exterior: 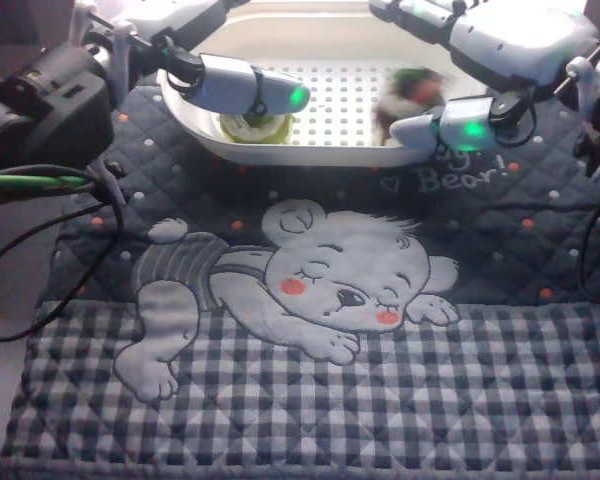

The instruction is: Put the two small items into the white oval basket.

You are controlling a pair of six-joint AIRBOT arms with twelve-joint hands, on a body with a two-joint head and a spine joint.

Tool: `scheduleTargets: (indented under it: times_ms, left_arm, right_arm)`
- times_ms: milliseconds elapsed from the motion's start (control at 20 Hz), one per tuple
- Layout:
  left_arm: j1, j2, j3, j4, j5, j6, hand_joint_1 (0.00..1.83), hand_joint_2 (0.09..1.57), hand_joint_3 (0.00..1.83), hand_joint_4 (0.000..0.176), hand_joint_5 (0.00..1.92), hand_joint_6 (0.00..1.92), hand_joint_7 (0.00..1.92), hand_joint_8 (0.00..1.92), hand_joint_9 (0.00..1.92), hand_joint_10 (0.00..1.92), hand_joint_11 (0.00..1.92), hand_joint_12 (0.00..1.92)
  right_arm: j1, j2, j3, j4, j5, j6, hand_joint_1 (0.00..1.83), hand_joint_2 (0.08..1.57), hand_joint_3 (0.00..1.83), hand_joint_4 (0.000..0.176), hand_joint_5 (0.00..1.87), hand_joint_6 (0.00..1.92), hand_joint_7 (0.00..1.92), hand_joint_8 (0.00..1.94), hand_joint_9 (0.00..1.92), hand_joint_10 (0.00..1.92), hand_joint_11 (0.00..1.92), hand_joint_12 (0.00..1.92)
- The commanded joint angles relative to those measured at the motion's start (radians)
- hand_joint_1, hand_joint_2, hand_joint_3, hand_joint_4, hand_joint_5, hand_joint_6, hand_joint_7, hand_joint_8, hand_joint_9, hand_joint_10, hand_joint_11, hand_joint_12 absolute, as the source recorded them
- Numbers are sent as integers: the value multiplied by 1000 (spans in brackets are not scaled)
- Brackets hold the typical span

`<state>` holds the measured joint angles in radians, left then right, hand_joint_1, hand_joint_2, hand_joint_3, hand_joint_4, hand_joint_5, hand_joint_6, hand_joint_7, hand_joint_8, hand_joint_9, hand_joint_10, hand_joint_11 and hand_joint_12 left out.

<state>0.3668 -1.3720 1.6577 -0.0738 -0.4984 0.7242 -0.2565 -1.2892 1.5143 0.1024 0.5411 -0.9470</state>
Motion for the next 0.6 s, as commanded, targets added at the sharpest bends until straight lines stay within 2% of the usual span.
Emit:
scheduleTargets:
  times_ms: [0,50,100,150,200,250,300,350,400,450,500,550]
  left_arm:
    - [-4,21,-2,-11,-133,-9,666,898,0,176,0,0,0,0,0,0,0,0]
    - [1,43,-25,-11,-155,-9,651,906,0,176,0,0,0,0,0,0,0,0]
    - [10,75,-58,-11,-190,-9,627,926,1,176,0,0,0,0,0,0,0,0]
    - [17,101,-85,-11,-219,-9,601,919,0,176,0,0,0,0,0,0,0,0]
    - [34,161,-149,-11,-299,-9,587,923,0,176,0,0,0,0,0,0,0,0]
    - [45,196,-188,-10,-353,-9,599,955,15,176,0,0,0,0,0,0,0,0]
    - [61,235,-231,-3,-411,-8,607,976,24,176,0,0,0,0,0,0,0,0]
    - [86,273,-271,-2,-463,-5,601,998,29,176,0,0,0,0,0,0,0,0]
    - [116,301,-304,-3,-510,-5,606,1009,28,176,0,0,0,0,0,0,17,8]
    - [163,336,-338,-13,-569,-5,608,1006,21,176,0,0,0,0,0,0,62,31]
    - [224,371,-378,-42,-640,2,600,1035,0,176,0,0,0,0,0,0,12,341]
    - [297,406,-418,-70,-724,2,586,1045,0,176,0,0,0,0,0,0,2,308]
  right_arm:
    - [11,26,-1,8,119,-1,477,1053,0,101,0,0,0,0,0,0,0,0]
    - [11,42,-17,4,120,-1,433,1026,0,98,0,0,0,0,0,0,0,0]
    - [11,65,-46,-5,130,-1,427,1021,0,107,0,0,0,0,0,0,0,0]
    - [11,93,-78,-21,135,-1,380,1013,27,90,0,0,0,0,0,0,0,524]
    - [11,158,-153,-62,167,-1,316,1038,17,116,0,0,0,0,0,0,0,621]
    - [10,190,-205,-84,195,-1,338,1038,4,125,0,0,0,0,0,0,0,178]
    - [10,223,-252,-105,224,-1,345,1024,0,110,0,0,0,0,0,0,0,35]
    - [10,262,-309,-128,258,-1,340,910,102,141,0,0,0,0,0,0,0,657]
    - [10,301,-342,-141,286,-1,348,909,46,148,0,0,0,0,0,0,0,956]
    - [9,343,-374,-141,315,0,363,950,21,154,0,0,0,0,0,0,0,1022]
    - [8,373,-403,-143,320,0,384,953,7,171,0,0,0,0,0,0,0,1090]
    - [5,402,-433,-157,327,0,366,966,4,174,0,0,0,0,41,14,0,1297]
